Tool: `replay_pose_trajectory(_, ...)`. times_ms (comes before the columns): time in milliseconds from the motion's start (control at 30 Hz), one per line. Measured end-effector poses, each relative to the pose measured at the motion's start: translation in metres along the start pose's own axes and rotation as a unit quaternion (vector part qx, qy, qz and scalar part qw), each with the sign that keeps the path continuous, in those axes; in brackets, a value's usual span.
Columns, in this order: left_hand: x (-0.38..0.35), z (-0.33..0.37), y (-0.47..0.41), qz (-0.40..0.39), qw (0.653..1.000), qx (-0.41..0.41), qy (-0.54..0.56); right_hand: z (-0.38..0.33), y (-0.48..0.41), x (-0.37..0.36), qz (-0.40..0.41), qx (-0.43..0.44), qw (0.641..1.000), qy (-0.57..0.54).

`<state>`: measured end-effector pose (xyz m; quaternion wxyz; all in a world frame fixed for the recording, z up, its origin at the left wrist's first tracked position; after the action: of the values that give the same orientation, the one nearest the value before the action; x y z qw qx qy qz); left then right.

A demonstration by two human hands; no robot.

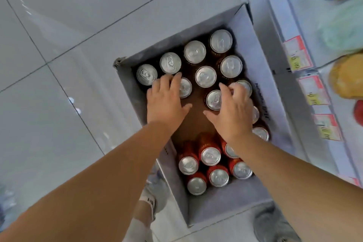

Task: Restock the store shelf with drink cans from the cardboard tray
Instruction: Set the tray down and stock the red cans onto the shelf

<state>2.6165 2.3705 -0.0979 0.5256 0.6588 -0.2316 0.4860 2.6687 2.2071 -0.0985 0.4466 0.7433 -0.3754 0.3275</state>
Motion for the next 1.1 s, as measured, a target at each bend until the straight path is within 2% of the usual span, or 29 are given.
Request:
replay_pose_trajectory(100, -0.01, 0.001, -0.009, 0.033, 0.999, 0.013, -0.015, 0.0, -0.009, -0.01, 0.031, 0.018, 0.998, 0.043)
replay_pose_trajectory(233, -0.01, 0.0, -0.011, 0.086, 0.996, 0.023, 0.002, 0.002, -0.013, -0.011, 0.052, 0.039, 0.997, 0.035)
replay_pose_trajectory(400, 0.007, 0.003, 0.006, 0.028, 0.997, -0.01, 0.077, -0.004, 0.004, 0.013, 0.0, 0.07, 0.997, -0.029)
replay_pose_trajectory(500, 0.052, 0.004, 0.035, 0.023, 0.993, -0.032, 0.114, -0.01, 0.037, 0.058, -0.025, 0.018, 0.988, -0.15)
replay_pose_trajectory(633, 0.158, 0.005, 0.087, 0.018, 0.978, -0.031, 0.205, -0.039, 0.093, 0.16, -0.01, -0.043, 0.966, -0.253)
replay_pose_trajectory(800, 0.343, 0.031, 0.17, 0.017, 0.94, -0.063, 0.336, -0.105, 0.173, 0.337, 0.068, -0.021, 0.947, -0.314)
replay_pose_trajectory(1000, 0.562, 0.061, 0.277, 0.122, 0.906, -0.134, 0.383, -0.173, 0.282, 0.552, 0.184, 0.004, 0.908, -0.377)
replay_pose_trajectory(1100, 0.645, 0.086, 0.329, 0.16, 0.872, -0.182, 0.425, -0.195, 0.341, 0.638, 0.251, 0.023, 0.881, -0.4)
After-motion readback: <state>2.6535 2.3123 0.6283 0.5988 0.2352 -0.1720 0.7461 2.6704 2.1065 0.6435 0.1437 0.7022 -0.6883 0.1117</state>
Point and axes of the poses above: each hand's wrist, its own y-axis away from the middle knuckle, its own x-axis out of the back of the hand, z = x × y, the point moved 7 cm from there along -y, towards the middle knuckle, and after that the axes turned 12 degrees about -y, right-handed, at the moved point
